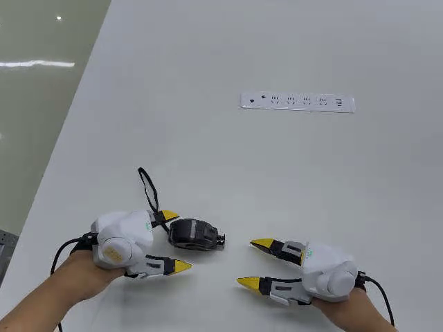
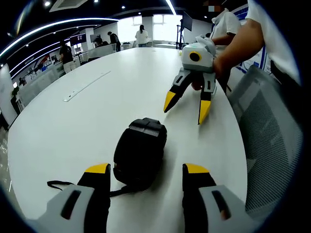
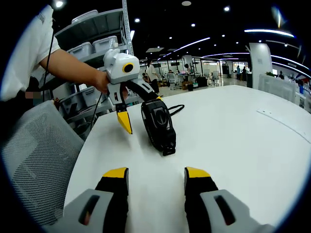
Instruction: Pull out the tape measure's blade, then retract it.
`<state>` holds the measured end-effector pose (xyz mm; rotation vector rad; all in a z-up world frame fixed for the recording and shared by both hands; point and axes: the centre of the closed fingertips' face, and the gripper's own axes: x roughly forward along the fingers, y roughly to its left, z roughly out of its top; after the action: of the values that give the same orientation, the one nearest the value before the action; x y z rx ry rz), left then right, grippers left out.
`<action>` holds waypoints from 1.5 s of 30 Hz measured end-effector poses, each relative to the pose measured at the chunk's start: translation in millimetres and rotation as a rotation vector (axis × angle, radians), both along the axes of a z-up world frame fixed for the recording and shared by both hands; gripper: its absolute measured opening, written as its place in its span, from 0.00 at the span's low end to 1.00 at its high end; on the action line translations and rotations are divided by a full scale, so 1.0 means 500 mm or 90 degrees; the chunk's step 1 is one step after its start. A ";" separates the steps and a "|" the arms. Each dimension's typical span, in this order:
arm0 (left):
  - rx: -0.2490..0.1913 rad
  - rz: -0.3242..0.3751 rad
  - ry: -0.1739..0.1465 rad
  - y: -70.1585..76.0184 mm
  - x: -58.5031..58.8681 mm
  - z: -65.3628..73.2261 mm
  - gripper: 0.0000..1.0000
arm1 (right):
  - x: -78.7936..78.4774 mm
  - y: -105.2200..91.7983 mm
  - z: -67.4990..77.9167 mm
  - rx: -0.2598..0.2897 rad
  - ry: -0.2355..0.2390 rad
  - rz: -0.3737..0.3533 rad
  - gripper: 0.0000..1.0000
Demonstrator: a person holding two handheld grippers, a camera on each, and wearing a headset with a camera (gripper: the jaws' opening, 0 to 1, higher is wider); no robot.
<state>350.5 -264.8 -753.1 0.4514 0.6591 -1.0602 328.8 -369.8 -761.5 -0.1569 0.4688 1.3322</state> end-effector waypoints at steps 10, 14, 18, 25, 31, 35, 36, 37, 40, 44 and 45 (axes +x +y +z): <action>0.006 -0.016 0.003 -0.005 0.001 -0.009 0.50 | 0.002 0.000 -0.003 -0.001 0.003 0.003 0.45; -0.003 -0.009 0.012 -0.003 0.005 -0.008 0.48 | 0.002 0.001 -0.003 -0.002 0.004 0.003 0.45; 0.001 -0.008 0.013 0.000 0.006 -0.011 0.46 | 0.001 0.003 -0.005 -0.002 0.006 0.004 0.45; 0.004 -0.003 0.015 0.004 0.009 -0.018 0.43 | 0.000 0.002 -0.008 -0.002 0.009 0.004 0.45; 0.004 -0.002 0.016 0.006 0.012 -0.022 0.40 | 0.000 0.001 -0.007 -0.003 0.010 0.003 0.44; 0.004 0.000 0.017 0.006 0.015 -0.023 0.38 | 0.000 0.001 -0.008 -0.003 0.011 0.003 0.44; 0.003 0.002 0.020 0.006 0.015 -0.024 0.38 | -0.001 0.002 -0.008 -0.002 0.012 0.002 0.44; 0.001 0.002 0.021 0.006 0.015 -0.025 0.38 | -0.001 0.001 -0.008 -0.002 0.012 0.002 0.43; 0.005 0.001 0.014 0.006 0.018 -0.023 0.36 | -0.001 0.000 -0.010 -0.004 0.013 0.002 0.43; 0.001 0.002 0.017 0.006 0.021 -0.023 0.35 | -0.002 -0.002 -0.013 -0.007 0.014 0.002 0.42; 0.000 0.003 0.018 0.006 0.021 -0.023 0.35 | -0.002 -0.002 -0.014 -0.007 0.015 0.002 0.42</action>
<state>361.2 -262.0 -764.7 0.4353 0.6849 -1.0638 327.9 -371.0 -768.3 -0.1514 0.4955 1.3366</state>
